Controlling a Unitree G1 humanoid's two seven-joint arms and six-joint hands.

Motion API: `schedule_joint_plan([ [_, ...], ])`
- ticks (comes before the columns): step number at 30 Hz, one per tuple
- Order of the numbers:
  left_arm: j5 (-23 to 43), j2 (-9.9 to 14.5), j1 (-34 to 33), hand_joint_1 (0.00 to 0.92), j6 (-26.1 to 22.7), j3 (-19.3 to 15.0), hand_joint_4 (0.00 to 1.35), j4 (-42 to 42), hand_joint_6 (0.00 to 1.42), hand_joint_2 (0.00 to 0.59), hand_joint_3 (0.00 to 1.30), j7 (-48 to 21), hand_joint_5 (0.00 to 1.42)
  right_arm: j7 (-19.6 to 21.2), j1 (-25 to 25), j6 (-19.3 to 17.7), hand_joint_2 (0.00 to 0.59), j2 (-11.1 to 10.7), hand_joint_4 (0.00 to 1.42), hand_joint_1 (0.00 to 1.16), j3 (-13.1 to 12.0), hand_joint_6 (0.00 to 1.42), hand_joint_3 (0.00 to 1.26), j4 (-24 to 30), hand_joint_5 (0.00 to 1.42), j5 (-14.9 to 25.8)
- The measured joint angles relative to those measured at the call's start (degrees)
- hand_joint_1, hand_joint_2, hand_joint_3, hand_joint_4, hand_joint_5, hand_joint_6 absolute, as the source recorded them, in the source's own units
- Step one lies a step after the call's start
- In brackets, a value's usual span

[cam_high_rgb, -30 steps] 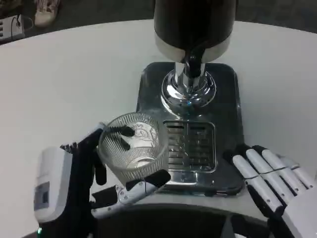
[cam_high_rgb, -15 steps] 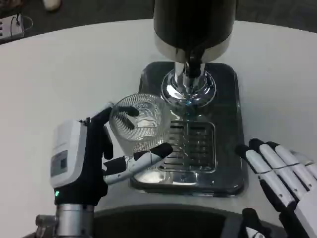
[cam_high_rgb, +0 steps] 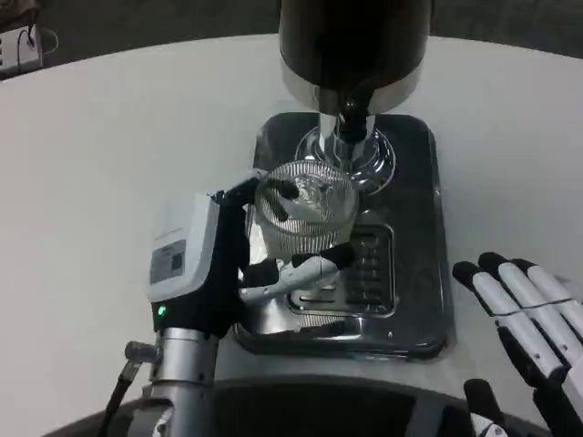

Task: Grasp the cup under the faucet to collect the drink, then remove the cup.

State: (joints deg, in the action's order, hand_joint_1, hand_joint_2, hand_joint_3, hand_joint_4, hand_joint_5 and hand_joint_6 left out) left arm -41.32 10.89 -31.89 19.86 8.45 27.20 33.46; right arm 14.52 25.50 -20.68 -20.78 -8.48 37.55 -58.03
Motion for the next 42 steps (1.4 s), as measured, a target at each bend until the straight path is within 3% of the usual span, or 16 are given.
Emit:
schedule_joint_plan([
  [16,0.04,-0.54,-6.90,0.767,-1.47,5.25,1.12,7.22,1.38,0.000,1.03,0.79,1.25,0.00,0.80,-0.31,0.564,0.08,0.06,0.19,-0.47,0.18,0.09,0.01,0.10,0.97],
  [21,0.12,-0.18,-6.65,0.746,-1.61,5.75,1.05,7.30,1.28,0.000,1.01,1.46,1.16,0.00,1.22,-0.31,0.564,0.20,0.06,0.19,-0.55,0.18,0.09,0.01,0.10,1.01],
  [24,0.11,-0.16,-6.62,0.626,-2.79,5.92,0.75,7.20,1.11,0.000,0.86,2.00,1.01,0.00,1.20,-0.31,0.564,0.14,0.06,0.19,-0.60,0.18,0.09,0.01,0.11,1.05],
  [28,0.10,-0.17,-6.62,0.296,-4.34,6.16,0.39,6.60,0.83,0.033,0.57,2.17,0.80,0.00,1.18,-0.31,0.564,0.09,0.06,0.19,-0.73,0.18,0.09,0.01,0.11,1.09],
  [31,0.39,-0.16,-6.60,0.234,-4.94,6.23,0.28,6.25,0.58,0.040,0.44,1.85,0.64,0.00,1.17,-0.31,0.564,0.10,0.06,0.19,-0.76,0.18,0.09,0.01,0.11,1.13],
  [33,0.55,-0.01,-6.36,0.219,-5.23,6.40,0.22,6.24,0.49,0.048,0.38,1.28,0.58,0.00,1.18,-0.31,0.564,0.13,0.06,0.19,-0.76,0.18,0.09,0.00,0.11,1.14],
  [42,1.21,0.73,-4.92,0.074,-5.00,6.49,0.09,5.19,0.38,0.000,0.20,-0.70,0.44,0.27,1.48,-0.67,0.564,0.13,0.06,0.19,-0.43,0.18,0.09,-0.47,0.11,0.78],
])
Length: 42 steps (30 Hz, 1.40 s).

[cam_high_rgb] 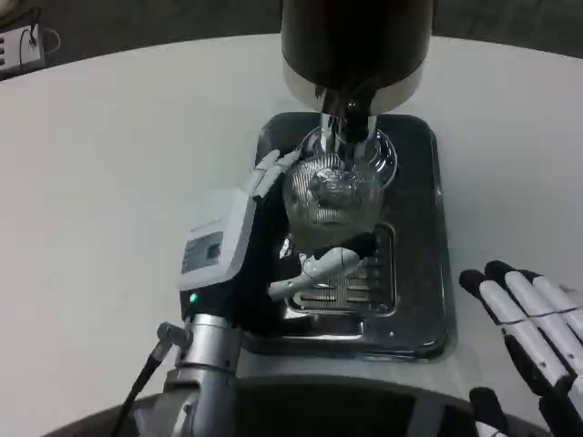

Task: Grasp the cup under the faucet to collect the drink, then remove the cup.

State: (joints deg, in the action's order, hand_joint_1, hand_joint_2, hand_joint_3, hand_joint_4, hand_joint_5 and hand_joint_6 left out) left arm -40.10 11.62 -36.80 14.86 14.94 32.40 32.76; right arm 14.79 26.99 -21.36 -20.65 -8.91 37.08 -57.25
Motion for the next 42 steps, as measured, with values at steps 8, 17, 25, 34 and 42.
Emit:
schedule_joint_plan([
  [8,3.80,0.79,4.63,0.000,1.69,-1.14,0.08,-5.55,0.39,0.000,0.18,-1.12,0.43,1.07,0.26,-1.13,0.564,-0.25,0.06,0.19,1.12,0.18,0.09,-1.28,0.11,-2.25],
  [17,9.04,0.73,16.32,0.000,4.20,-7.10,0.01,-23.01,0.26,0.101,0.13,-1.88,0.28,1.49,0.17,-1.60,0.564,-0.77,0.06,0.19,2.76,0.18,0.09,-3.01,0.11,-3.82],
  [25,22.12,0.51,20.75,0.000,5.13,-8.96,0.00,-39.95,0.12,0.134,0.03,-16.15,0.16,1.54,0.09,-1.62,0.564,-1.33,0.06,0.19,4.59,0.18,0.09,-3.37,0.11,-4.25],
  [34,31.04,-2.12,17.80,0.000,0.05,-7.29,0.00,-50.57,0.09,0.138,0.03,-29.67,0.16,1.54,0.84,-1.61,0.564,-1.44,0.06,0.19,5.69,0.18,0.09,-3.25,0.11,-4.44],
  [42,30.66,-2.59,12.06,0.000,-6.08,-7.39,0.00,-56.90,0.08,0.141,0.05,-35.30,0.18,1.76,2.49,-1.61,0.564,-1.40,0.06,0.19,5.74,0.18,0.09,-2.77,0.11,-4.50],
])
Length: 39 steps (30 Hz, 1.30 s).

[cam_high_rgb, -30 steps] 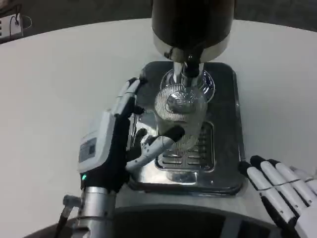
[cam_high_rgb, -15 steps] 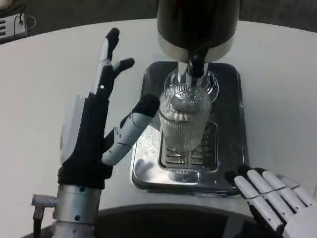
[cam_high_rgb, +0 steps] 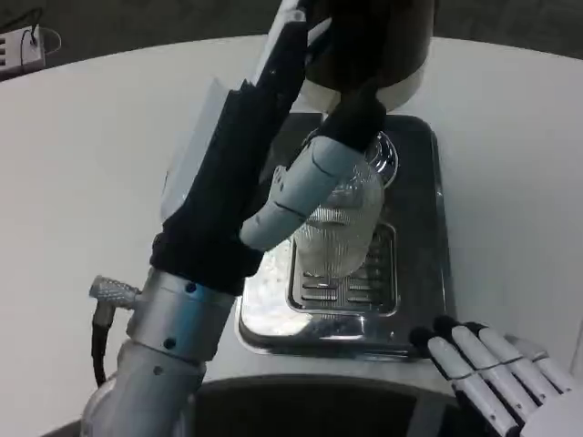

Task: Grasp the cup under the faucet to collect the drink, then remove the cup.

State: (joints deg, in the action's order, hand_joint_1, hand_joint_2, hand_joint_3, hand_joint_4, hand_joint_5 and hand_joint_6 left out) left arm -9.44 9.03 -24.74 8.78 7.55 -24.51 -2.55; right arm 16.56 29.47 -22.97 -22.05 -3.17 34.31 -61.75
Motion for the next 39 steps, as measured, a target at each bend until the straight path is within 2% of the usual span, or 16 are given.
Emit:
schedule_joint_plan([
  [6,-0.90,0.14,-1.43,0.000,-3.88,-0.03,0.00,-1.34,0.09,0.137,0.05,-1.97,0.19,0.50,0.74,0.00,0.564,0.26,0.06,0.19,-0.01,0.18,0.09,0.72,0.11,0.00],
  [10,-2.41,0.17,-1.43,0.000,-4.78,-0.07,0.00,-1.51,0.09,0.133,0.06,-2.33,0.19,0.85,1.15,0.00,0.564,0.28,0.06,0.19,-0.17,0.18,0.09,1.07,0.11,0.03],
  [18,-2.67,0.14,-1.43,0.000,-5.32,-0.50,0.00,-1.49,0.09,0.132,0.06,-2.43,0.19,0.99,1.66,0.00,0.564,0.28,0.06,0.19,-1.09,0.18,0.09,1.12,0.11,0.46],
  [30,-4.57,0.37,-1.39,0.000,-5.87,1.66,0.00,0.60,0.10,0.131,0.08,-4.20,0.21,0.99,1.69,0.00,0.564,0.97,0.06,0.19,-1.34,0.18,0.09,1.48,0.11,0.95],
  [33,-4.79,0.59,-1.43,0.000,-5.80,2.20,0.00,0.79,0.11,0.131,0.06,-4.40,0.17,0.99,1.58,0.00,0.564,1.07,0.06,0.19,-1.32,0.18,0.09,1.48,0.11,0.95],
  [39,-7.57,2.64,-1.97,0.000,-5.73,3.10,0.00,0.99,0.08,0.132,0.05,-5.51,0.15,0.98,1.20,0.01,0.564,1.26,0.06,0.19,-1.28,0.19,0.09,1.48,0.11,0.96],
])
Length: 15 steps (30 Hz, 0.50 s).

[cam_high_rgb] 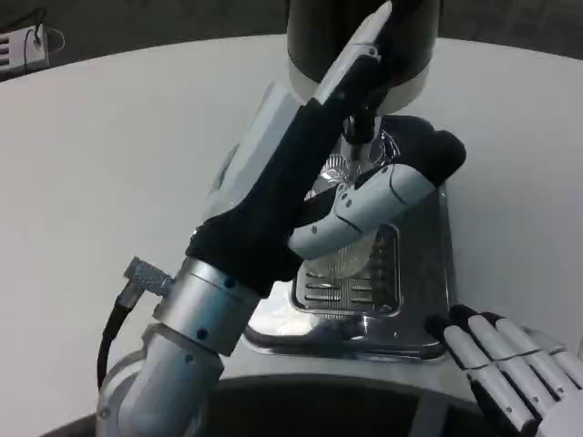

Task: Grasp the cup under the faucet to collect the drink, then remove the cup.

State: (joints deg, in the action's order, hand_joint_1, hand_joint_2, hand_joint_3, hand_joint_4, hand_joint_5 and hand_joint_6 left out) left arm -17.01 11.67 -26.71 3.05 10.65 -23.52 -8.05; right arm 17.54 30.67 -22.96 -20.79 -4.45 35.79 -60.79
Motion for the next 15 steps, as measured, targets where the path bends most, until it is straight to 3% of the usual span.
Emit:
schedule_joint_plan([
  [15,-12.71,5.07,-0.92,0.000,0.87,2.01,0.00,-2.12,0.06,0.136,0.04,-1.69,0.13,-0.65,-0.99,0.24,0.564,0.06,0.06,0.19,0.13,0.22,0.09,0.00,0.11,1.21],
])
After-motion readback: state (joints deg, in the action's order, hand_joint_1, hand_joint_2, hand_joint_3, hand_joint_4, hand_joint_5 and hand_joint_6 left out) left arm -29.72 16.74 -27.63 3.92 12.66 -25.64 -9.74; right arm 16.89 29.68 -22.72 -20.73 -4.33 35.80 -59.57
